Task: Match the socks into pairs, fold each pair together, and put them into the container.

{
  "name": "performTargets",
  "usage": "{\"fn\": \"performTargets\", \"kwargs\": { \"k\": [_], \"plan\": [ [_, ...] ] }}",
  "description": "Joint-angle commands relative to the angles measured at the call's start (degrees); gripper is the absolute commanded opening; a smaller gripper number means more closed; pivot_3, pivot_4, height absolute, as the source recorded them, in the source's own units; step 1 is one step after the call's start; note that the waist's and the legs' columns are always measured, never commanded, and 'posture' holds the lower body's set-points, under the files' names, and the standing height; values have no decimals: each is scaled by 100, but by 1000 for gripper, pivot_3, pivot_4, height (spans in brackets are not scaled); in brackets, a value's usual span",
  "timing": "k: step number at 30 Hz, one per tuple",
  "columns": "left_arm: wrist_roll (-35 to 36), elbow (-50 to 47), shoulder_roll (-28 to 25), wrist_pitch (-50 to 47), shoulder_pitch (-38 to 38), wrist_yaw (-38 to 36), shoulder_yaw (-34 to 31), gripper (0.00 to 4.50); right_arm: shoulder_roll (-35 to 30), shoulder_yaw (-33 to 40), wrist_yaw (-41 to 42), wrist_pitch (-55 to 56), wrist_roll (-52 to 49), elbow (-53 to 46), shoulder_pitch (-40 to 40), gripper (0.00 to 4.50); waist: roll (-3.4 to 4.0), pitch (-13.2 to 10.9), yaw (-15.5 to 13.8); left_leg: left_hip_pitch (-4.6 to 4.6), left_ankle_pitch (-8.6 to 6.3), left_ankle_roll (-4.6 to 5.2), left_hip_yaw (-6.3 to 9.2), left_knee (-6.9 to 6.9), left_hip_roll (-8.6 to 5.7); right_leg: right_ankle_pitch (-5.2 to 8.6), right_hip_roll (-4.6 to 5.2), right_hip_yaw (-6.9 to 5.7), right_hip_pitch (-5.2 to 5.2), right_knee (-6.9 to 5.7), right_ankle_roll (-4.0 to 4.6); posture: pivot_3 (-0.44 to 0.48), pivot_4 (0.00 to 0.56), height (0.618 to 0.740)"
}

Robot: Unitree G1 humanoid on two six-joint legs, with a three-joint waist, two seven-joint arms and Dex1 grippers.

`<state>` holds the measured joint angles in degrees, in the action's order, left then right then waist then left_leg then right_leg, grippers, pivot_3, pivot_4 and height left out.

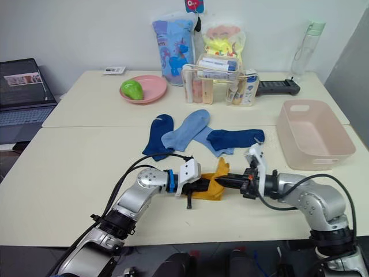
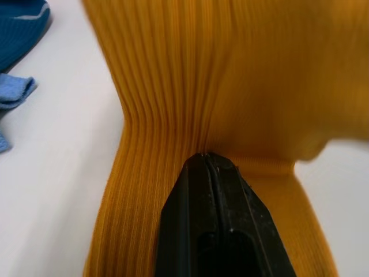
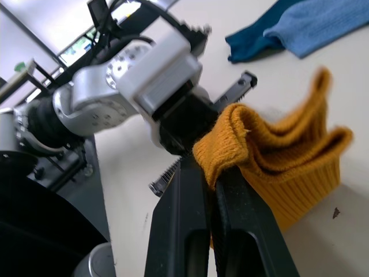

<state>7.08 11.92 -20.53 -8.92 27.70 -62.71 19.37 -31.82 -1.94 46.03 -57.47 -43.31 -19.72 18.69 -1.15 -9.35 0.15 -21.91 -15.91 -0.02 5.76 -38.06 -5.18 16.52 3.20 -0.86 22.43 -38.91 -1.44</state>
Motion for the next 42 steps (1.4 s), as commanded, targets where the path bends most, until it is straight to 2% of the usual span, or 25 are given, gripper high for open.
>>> {"fn": "performTargets", "kwargs": {
  "k": [1,3,6,10,11,12,15,22,23,28,35,42],
  "plan": [
    [549,-1012,-582,-801,-6,-275,-524,0,17,-236,24,243,203,-30,210,15,0,0,16,0,0,0,0,1,1,0,-1,0,1,0,0,0,150,740],
    [780,-1361,-1046,-1203,-3,-441,-788,0,84,-456,70,340,353,48,334,15,2,1,31,2,0,0,0,4,2,0,-3,1,3,-2,0,0,150,740],
    [779,-1524,-1634,-1164,25,-583,-1035,0,223,-866,187,493,608,284,582,15,3,1,32,3,0,-1,0,5,2,0,-4,1,6,-2,0,0,150,740],
    [857,-1512,-1920,-1037,123,-659,-1254,0,273,-1251,439,641,823,534,798,15,3,1,-4,0,1,-2,0,4,0,0,-2,1,5,4,0,0,150,740],
    [872,-1488,-1886,-1002,164,-610,-1290,0,254,-1307,517,674,864,554,830,550,3,1,-23,-3,1,-2,1,2,-1,0,-1,0,5,6,0,0,150,740],
    [887,-1464,-1836,-1006,207,-551,-1311,0,243,-1333,562,693,886,571,850,749,3,0,-29,-3,1,-2,1,0,-2,0,1,0,4,7,0,0,150,740],
    [972,-1485,-1619,-998,315,-360,-1346,0,211,-1312,643,667,869,505,866,1760,2,0,-29,-6,1,-1,1,-1,-3,0,2,0,3,7,0,0,150,740],
    [1387,-1897,-1326,-1368,454,-340,-1312,0,238,-586,378,151,252,60,914,4346,2,0,5,-8,1,-2,1,2,-1,0,-1,3,12,2,0,0,150,740],
    [1431,-1922,-1310,-1434,488,-343,-1310,0,210,-486,329,81,196,13,895,4468,2,0,4,-8,1,-2,1,2,-1,0,-1,3,12,1,0,0,150,740],
    [1084,-1855,-1490,-1279,233,-512,-892,0,-157,-303,138,164,457,24,503,4468,2,0,-3,-7,1,-2,1,2,-2,0,-1,3,9,4,0,0,150,740],
    [-231,-834,-1633,39,-544,-163,-149,0,-206,-370,-253,52,664,9,171,4468,3,0,3,-2,0,0,-4,7,0,0,-1,10,12,-2,1,0,150,740],
    [-192,-464,-1599,217,-695,-119,-245,0,281,-297,-602,-575,383,478,269,4468,10,9,-8,8,-12,20,0,7,-1,0,0,5,-3,3,1,0,150,740]
  ]
}}
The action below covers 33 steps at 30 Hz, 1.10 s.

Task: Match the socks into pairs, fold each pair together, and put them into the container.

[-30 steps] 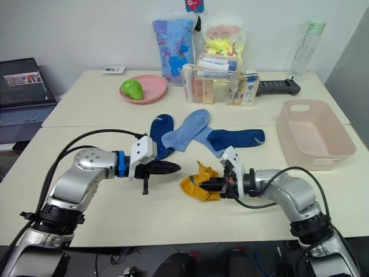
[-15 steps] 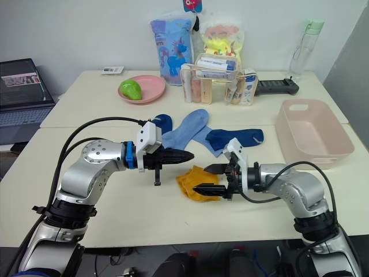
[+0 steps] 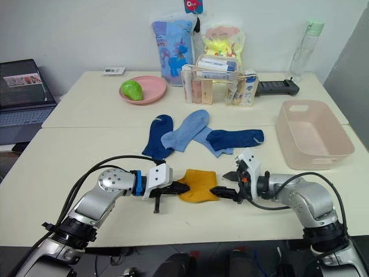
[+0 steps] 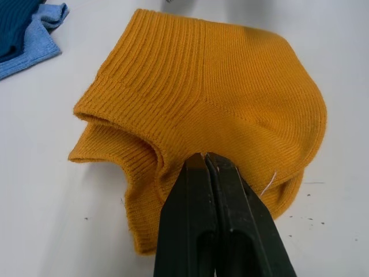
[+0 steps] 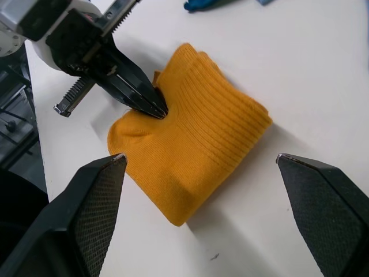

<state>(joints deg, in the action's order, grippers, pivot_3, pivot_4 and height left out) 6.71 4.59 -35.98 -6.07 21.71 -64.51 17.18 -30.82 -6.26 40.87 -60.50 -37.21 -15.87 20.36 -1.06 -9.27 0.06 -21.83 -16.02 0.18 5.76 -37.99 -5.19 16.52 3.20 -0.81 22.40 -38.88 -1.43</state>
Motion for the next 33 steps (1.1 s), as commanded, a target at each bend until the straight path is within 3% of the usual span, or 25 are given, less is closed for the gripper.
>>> {"fn": "performTargets", "kwargs": {
  "k": [1,11,15,18,25,28,29,33],
  "plan": [
    [-149,272,-55,-53,-80,51,-32,0,215,106,-93,-314,-209,153,120,4468,2,1,4,1,0,0,1,1,0,0,0,0,0,-1,0,0,150,740],
    [-164,220,-92,15,-83,13,-41,0,1311,51,-312,-496,-181,1299,755,4468,10,8,26,9,-1,1,0,2,1,0,-3,1,-2,-7,0,0,150,740],
    [-115,129,-86,-60,-101,28,-78,0,1448,-99,-231,-437,-94,1384,824,4468,11,8,28,8,-1,1,1,2,1,0,-3,1,0,-7,0,0,150,740],
    [-146,120,-93,-59,-107,65,-83,0,1399,-211,-231,-303,60,1396,777,3850,12,8,28,7,-1,1,0,2,0,0,-3,2,1,-6,0,0,150,740],
    [-33,-39,-32,-163,-158,103,-151,0,1418,-92,-301,-115,202,1440,745,1280,12,8,30,7,-1,1,0,3,0,0,-3,2,2,-7,0,0,150,740],
    [348,-200,37,-374,-60,51,-397,0,1220,1,-271,-54,218,1186,659,232,12,8,29,5,-1,1,0,3,0,0,-3,1,3,-7,0,0,150,740],
    [534,-294,98,-507,12,102,-539,183,1116,85,-258,-69,184,1050,625,0,12,8,28,4,-1,1,0,2,0,0,-3,1,4,-7,0,0,150,740],
    [1569,-891,224,-1690,377,129,-1068,1283,755,668,-372,-205,-80,492,603,0,8,3,-1,-25,0,0,1,-6,-3,-1,-2,1,28,-7,0,0,150,740]
  ]
}}
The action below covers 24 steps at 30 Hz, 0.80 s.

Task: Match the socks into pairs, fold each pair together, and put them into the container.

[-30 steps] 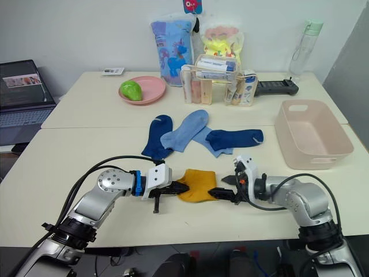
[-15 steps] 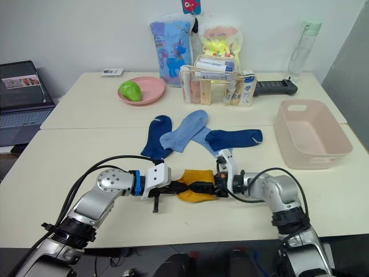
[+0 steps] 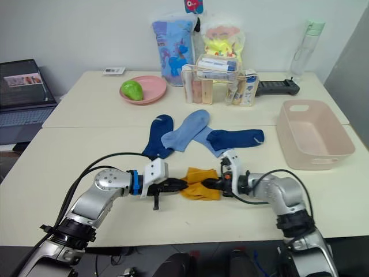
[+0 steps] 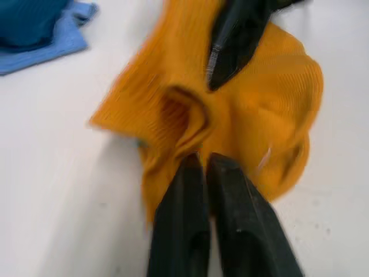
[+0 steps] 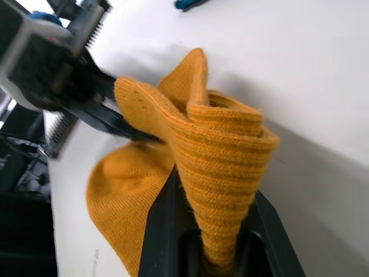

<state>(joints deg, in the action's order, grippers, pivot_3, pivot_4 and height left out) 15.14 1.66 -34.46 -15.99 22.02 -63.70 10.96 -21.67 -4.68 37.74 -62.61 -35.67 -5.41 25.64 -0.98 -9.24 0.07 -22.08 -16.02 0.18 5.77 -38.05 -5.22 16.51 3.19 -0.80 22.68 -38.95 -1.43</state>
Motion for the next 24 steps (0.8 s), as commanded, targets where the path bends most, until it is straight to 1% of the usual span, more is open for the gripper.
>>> {"fn": "performTargets", "kwargs": {
  "k": [1,2,4,6,9,10,12,14,17,19,22,24],
  "plan": [
    [983,-744,99,-1014,467,67,-553,1602,-256,685,-108,-29,-292,-695,107,0,-1,0,-2,-2,0,0,0,-1,0,0,0,0,0,0,0,0,150,740],
    [1166,-865,105,-1273,594,75,-621,1920,-347,875,-176,-64,-346,-827,165,0,-1,0,0,-3,0,0,1,-1,0,0,0,0,0,0,0,0,150,740],
    [1308,-985,171,-1594,999,176,-640,2555,-775,1232,-265,16,-269,-1056,411,0,0,-1,7,-4,1,-2,0,1,0,0,0,0,1,0,0,0,150,740],
    [1399,-963,360,-1783,1389,407,-670,3221,-1242,1511,-310,115,-147,-1113,674,0,4,-3,5,-4,11,-19,-4,1,-2,0,0,2,0,1,0,0,150,740],
    [1579,-915,774,-1974,1932,686,-695,4236,-2362,1554,-90,714,472,-930,914,0,-1,-6,-18,-3,12,-20,-4,2,-3,0,1,-1,-3,4,-1,0,150,740],
    [1597,-881,936,-1967,2109,747,-662,4468,-2713,1560,-66,991,724,-760,991,0,-3,-7,-20,-5,12,-21,-4,0,-2,1,1,-4,-4,7,-2,0,150,740],
    [1525,-781,1197,-1902,2363,814,-533,4468,-3119,1594,-233,1518,1199,-312,1173,0,-7,-9,-11,-9,13,-22,-12,2,0,1,2,-2,-5,11,-3,0,150,740],
    [1345,-708,1329,-1695,2428,755,-368,4468,-3478,1436,-247,2130,1719,76,1215,0,-7,-9,4,-9,13,-21,-22,0,0,1,2,4,-6,11,-3,0,150,740],
    [1216,-522,1560,-1448,2504,822,-270,4468,-3974,959,-171,3301,2681,767,1177,0,-7,-10,36,5,13,-22,-45,7,7,1,2,18,-5,3,-3,0,150,740],
    [1137,-402,1701,-1311,2595,885,-223,4468,-4219,514,-183,4262,3417,1339,1204,0,-7,-10,40,7,14,-22,-50,6,13,1,0,19,-4,0,-3,0,150,740],
    [1154,-370,1943,-1285,2698,894,-160,4468,-4345,-208,-204,5507,4420,2404,1413,0,-8,-11,37,9,14,-22,-68,5,21,1,-1,22,-5,0,-3,0,150,740],
    [1161,-430,2042,-1326,2671,892,-100,4468,-4245,-655,-161,6133,4957,3115,1660,0,-9,-11,36,8,14,-22,-77,4,21,1,-1,27,-4,2,-3,0,150,740]
  ]
}}
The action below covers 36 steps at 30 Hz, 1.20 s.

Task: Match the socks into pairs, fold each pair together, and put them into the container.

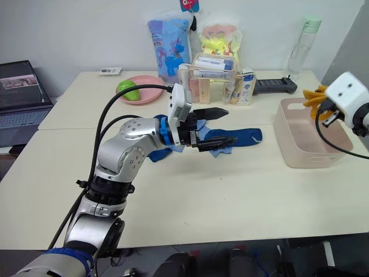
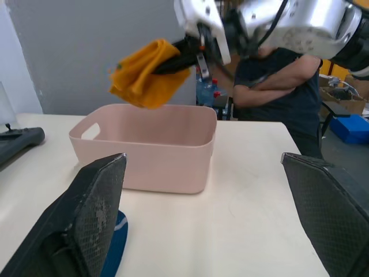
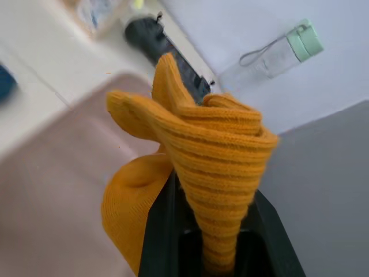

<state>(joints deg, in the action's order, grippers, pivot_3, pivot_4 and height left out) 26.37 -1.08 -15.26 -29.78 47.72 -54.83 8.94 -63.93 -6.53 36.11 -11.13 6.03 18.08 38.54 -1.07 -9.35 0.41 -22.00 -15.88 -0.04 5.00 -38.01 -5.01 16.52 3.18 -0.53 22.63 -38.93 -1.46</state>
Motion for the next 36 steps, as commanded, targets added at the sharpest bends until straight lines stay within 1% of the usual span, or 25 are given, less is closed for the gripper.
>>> {"fn": "performTargets", "kwargs": {
  "k": [1,3,5,10,15,18,21,22,28,33,36],
  "plan": [
    [19,-188,139,52,74,4,133,4468,53,-659,23,1225,1007,1088,515,0,1,0,7,2,0,0,-5,0,0,0,0,4,1,1,0,0,150,740],
    [31,-244,172,14,31,56,126,4468,177,-979,103,1545,1387,1695,823,0,0,-1,15,3,0,0,-14,3,3,0,0,9,4,0,0,0,150,740],
    [51,-306,174,-23,-11,100,118,4468,266,-1147,212,1801,1615,2153,1076,0,1,-2,20,3,0,-1,-20,4,10,-1,-2,11,8,-2,1,0,150,740],
    [43,-501,121,-82,-183,186,137,4468,560,-1357,824,2251,1796,2960,1528,0,2,-3,21,2,0,-2,-25,6,14,-1,-4,13,12,-1,2,0,150,740],
    [-29,-476,19,-64,-200,225,119,4500,694,-1371,1434,2371,1805,3390,1867,1679,2,-3,3,2,1,-2,-24,2,14,-2,-5,12,11,-2,3,0,150,740],
    [-24,-425,-30,-33,-173,222,88,4500,722,-1317,1810,2356,1715,3501,2011,2786,3,-3,1,2,0,-3,-23,4,14,-3,-5,12,11,0,3,0,150,740],
    [-9,-234,46,41,-77,380,-64,4500,744,-1151,2598,1956,1381,3239,2047,3846,2,-3,-2,2,0,-3,-23,3,14,-3,-5,11,10,0,4,0,150,740],
    [-28,-169,38,89,-36,374,-72,4500,730,-1092,2870,1801,1270,3113,2076,4109,3,-3,-1,2,0,-3,-23,2,14,-3,-5,11,10,0,4,0,150,740],
    [-104,129,13,285,101,278,-89,4500,425,-944,3909,1241,1095,2561,2394,4109,4,-4,-8,1,0,-3,-23,2,16,-3,-5,9,11,-1,4,0,150,740],
    [-155,287,-17,407,134,208,-79,4500,273,-862,4227,972,1121,2437,2888,4109,4,-4,-12,1,-1,-4,-20,2,16,-3,-5,8,12,-1,4,0,150,740],
    [-241,437,-65,509,164,181,-75,4500,226,-826,4057,1039,1230,2572,3229,4109,4,-4,-11,1,-1,-4,-21,2,16,-3,-5,9,14,-1,4,0,150,740]
  ]
}}
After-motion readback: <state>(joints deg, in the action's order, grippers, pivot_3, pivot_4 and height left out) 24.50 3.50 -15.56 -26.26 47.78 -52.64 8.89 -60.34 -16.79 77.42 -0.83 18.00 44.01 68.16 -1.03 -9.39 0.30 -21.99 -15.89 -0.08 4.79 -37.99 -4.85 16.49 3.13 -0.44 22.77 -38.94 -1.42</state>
